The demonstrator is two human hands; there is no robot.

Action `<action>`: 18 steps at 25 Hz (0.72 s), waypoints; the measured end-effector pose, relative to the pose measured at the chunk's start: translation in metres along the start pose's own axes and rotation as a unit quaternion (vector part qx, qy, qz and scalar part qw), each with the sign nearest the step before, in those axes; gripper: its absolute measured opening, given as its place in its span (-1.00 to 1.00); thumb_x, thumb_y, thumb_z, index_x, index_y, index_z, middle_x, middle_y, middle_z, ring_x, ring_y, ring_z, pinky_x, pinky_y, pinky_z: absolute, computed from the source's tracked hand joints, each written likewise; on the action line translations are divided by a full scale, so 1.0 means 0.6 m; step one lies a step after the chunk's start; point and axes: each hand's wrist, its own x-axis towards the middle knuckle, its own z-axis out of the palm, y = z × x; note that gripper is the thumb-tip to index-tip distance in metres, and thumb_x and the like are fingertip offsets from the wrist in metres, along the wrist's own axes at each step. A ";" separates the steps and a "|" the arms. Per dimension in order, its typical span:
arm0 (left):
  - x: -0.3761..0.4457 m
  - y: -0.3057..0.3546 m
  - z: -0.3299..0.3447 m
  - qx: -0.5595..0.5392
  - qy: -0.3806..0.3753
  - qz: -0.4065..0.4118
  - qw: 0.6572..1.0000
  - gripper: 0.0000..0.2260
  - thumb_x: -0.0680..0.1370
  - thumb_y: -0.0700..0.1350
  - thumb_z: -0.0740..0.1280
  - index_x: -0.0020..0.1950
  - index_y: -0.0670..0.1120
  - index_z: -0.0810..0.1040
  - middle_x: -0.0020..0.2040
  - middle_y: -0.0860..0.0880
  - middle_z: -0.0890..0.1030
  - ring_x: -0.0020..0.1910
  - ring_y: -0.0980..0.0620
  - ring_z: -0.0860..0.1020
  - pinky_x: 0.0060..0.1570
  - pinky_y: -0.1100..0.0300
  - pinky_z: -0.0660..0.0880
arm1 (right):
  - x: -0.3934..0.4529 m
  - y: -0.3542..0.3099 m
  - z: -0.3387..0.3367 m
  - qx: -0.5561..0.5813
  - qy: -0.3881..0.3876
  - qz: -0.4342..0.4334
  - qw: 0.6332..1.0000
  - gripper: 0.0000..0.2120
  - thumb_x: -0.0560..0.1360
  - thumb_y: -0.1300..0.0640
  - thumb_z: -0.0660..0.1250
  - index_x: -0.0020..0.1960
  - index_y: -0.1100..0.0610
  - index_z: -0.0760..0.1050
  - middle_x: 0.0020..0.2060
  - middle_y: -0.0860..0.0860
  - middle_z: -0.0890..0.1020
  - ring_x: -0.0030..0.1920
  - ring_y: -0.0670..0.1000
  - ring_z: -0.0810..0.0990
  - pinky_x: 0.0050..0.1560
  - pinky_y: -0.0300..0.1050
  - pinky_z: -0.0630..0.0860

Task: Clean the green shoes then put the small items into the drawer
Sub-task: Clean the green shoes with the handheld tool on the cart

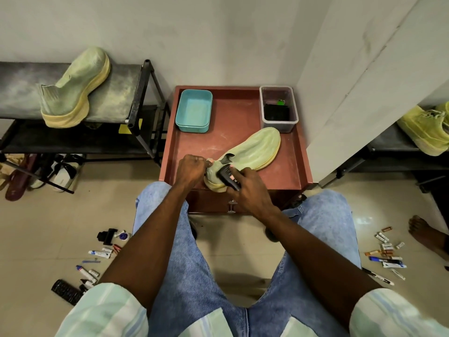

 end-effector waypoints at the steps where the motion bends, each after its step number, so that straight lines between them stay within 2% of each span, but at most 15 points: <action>1: -0.002 0.002 0.001 0.006 0.001 0.006 1.000 -0.78 0.33 -0.03 0.39 -0.29 -0.19 0.68 -0.30 -0.11 0.68 -0.27 -0.12 0.62 -0.14 0.01 0.58 | 0.008 0.013 -0.009 0.001 0.015 0.056 0.998 -0.41 0.43 -0.12 0.30 0.41 0.07 0.40 -0.04 0.20 0.50 0.00 0.20 0.48 -0.01 0.03 0.47; 3: -0.001 0.003 0.000 0.006 0.007 0.013 1.000 -0.74 0.34 -0.02 0.36 -0.27 -0.22 0.67 -0.29 -0.14 0.68 -0.22 -0.19 0.63 -0.14 -0.06 0.59 | 0.016 0.020 -0.024 0.012 0.060 0.129 0.990 -0.43 0.42 -0.10 0.33 0.39 0.07 0.42 -0.05 0.20 0.51 0.00 0.18 0.47 0.03 0.03 0.46; 5: -0.001 0.005 -0.001 0.008 -0.002 0.004 1.000 -0.72 0.38 -0.02 0.34 -0.19 -0.23 0.68 -0.24 -0.11 0.69 -0.15 -0.18 0.65 -0.09 -0.10 0.59 | 0.008 -0.013 -0.021 0.041 0.048 0.046 0.997 -0.42 0.40 -0.08 0.33 0.38 0.10 0.45 -0.06 0.20 0.52 -0.03 0.17 0.47 -0.01 0.02 0.49; 7: 0.004 0.000 -0.001 -0.006 -0.008 -0.008 1.000 -0.73 0.36 -0.01 0.37 -0.20 -0.21 0.68 -0.24 -0.15 0.69 -0.14 -0.20 0.66 -0.09 -0.14 0.60 | -0.004 -0.021 -0.006 0.014 0.035 -0.043 0.998 -0.42 0.38 -0.08 0.32 0.35 0.13 0.48 -0.07 0.20 0.53 -0.05 0.20 0.50 -0.05 0.04 0.53; 8: 0.009 -0.006 -0.001 -0.022 -0.007 -0.014 1.000 -0.73 0.32 0.01 0.38 -0.23 -0.20 0.68 -0.25 -0.17 0.68 -0.14 -0.22 0.66 -0.10 -0.16 0.60 | 0.000 -0.009 -0.013 0.004 0.037 -0.025 0.999 -0.42 0.38 -0.08 0.31 0.36 0.12 0.47 -0.08 0.21 0.54 -0.06 0.21 0.51 -0.05 0.05 0.54; 10: 0.010 -0.007 -0.002 -0.046 -0.012 -0.019 0.999 -0.79 0.28 0.00 0.40 -0.25 -0.12 0.69 -0.26 -0.14 0.70 -0.16 -0.19 0.67 -0.09 -0.16 0.60 | 0.009 0.018 -0.029 -0.001 0.070 0.077 0.995 -0.41 0.39 -0.09 0.28 0.38 0.10 0.44 -0.06 0.21 0.53 -0.03 0.21 0.50 -0.03 0.02 0.50; 11: 0.012 -0.008 -0.002 -0.055 -0.017 -0.023 0.998 -0.82 0.29 -0.02 0.40 -0.25 -0.09 0.70 -0.25 -0.11 0.70 -0.17 -0.16 0.67 -0.08 -0.15 0.61 | 0.009 0.018 -0.032 0.004 0.087 0.073 0.994 -0.41 0.39 -0.09 0.28 0.38 0.11 0.44 -0.04 0.21 0.53 -0.02 0.20 0.50 -0.02 0.01 0.47; 14: 0.013 0.009 -0.007 -0.086 -0.029 -0.044 0.995 -0.86 0.37 -0.13 0.40 -0.25 -0.18 0.69 -0.26 -0.13 0.69 -0.22 -0.12 0.66 -0.16 -0.01 0.62 | -0.003 -0.028 -0.008 -0.010 0.105 -0.087 0.991 -0.43 0.39 -0.05 0.31 0.36 0.15 0.46 0.01 0.19 0.55 -0.03 0.18 0.51 -0.04 0.00 0.50; 16: 0.014 0.015 -0.012 -0.118 -0.046 -0.075 0.989 -0.87 0.43 -0.22 0.40 -0.12 -0.27 0.67 -0.21 -0.16 0.67 -0.23 -0.07 0.64 -0.28 0.14 0.56 | -0.008 -0.042 0.011 -0.037 0.088 -0.147 0.985 -0.44 0.39 -0.02 0.37 0.35 0.14 0.46 0.03 0.19 0.55 -0.03 0.19 0.52 -0.06 0.04 0.54; 18: 0.021 0.011 -0.016 -0.122 -0.046 -0.096 0.987 -0.87 0.47 -0.25 0.39 -0.06 -0.31 0.64 -0.19 -0.14 0.66 -0.19 -0.08 0.62 -0.28 0.13 0.57 | -0.020 -0.033 0.024 -0.084 0.053 -0.213 0.972 -0.43 0.37 -0.02 0.41 0.35 0.13 0.47 0.01 0.18 0.55 -0.05 0.17 0.50 -0.08 0.07 0.54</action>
